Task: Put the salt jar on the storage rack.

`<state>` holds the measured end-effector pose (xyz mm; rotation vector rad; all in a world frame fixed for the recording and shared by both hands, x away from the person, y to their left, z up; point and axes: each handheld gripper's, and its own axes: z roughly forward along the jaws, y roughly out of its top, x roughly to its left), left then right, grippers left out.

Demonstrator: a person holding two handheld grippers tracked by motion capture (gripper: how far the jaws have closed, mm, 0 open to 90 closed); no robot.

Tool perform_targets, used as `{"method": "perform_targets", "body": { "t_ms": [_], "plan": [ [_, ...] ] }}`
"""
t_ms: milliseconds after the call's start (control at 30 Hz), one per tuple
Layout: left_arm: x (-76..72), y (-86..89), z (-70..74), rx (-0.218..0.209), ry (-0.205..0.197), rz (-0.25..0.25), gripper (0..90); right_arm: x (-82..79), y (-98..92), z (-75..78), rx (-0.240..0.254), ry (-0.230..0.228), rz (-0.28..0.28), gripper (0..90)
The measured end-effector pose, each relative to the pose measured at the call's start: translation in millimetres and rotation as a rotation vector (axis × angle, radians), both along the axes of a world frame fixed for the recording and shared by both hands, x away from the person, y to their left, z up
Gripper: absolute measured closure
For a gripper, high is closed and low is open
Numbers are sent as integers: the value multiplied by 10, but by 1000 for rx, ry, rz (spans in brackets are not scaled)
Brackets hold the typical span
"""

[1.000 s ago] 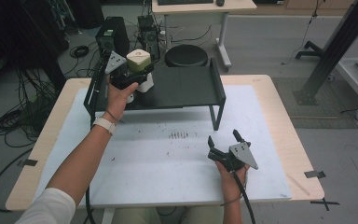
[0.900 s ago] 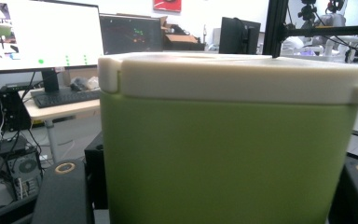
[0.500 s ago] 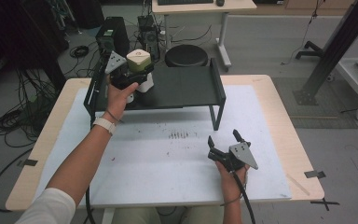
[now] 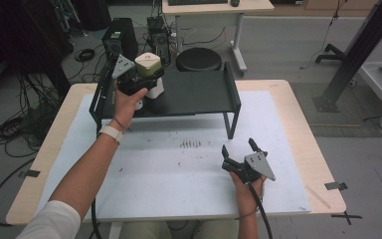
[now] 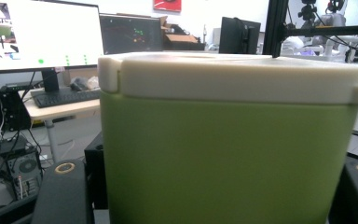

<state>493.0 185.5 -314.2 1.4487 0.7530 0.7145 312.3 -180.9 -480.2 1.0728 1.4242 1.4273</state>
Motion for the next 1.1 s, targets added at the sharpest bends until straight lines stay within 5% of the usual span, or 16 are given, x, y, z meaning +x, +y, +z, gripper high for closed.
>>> {"method": "perform_targets", "body": {
  "t_ms": [967, 1100],
  "plan": [
    [1, 5, 3, -4, 0, 1, 285, 2, -3, 1, 0, 0, 2, 52],
    [0, 11, 8, -17, 9, 5, 223, 3, -3, 1, -1, 0, 2, 52]
  ]
}}
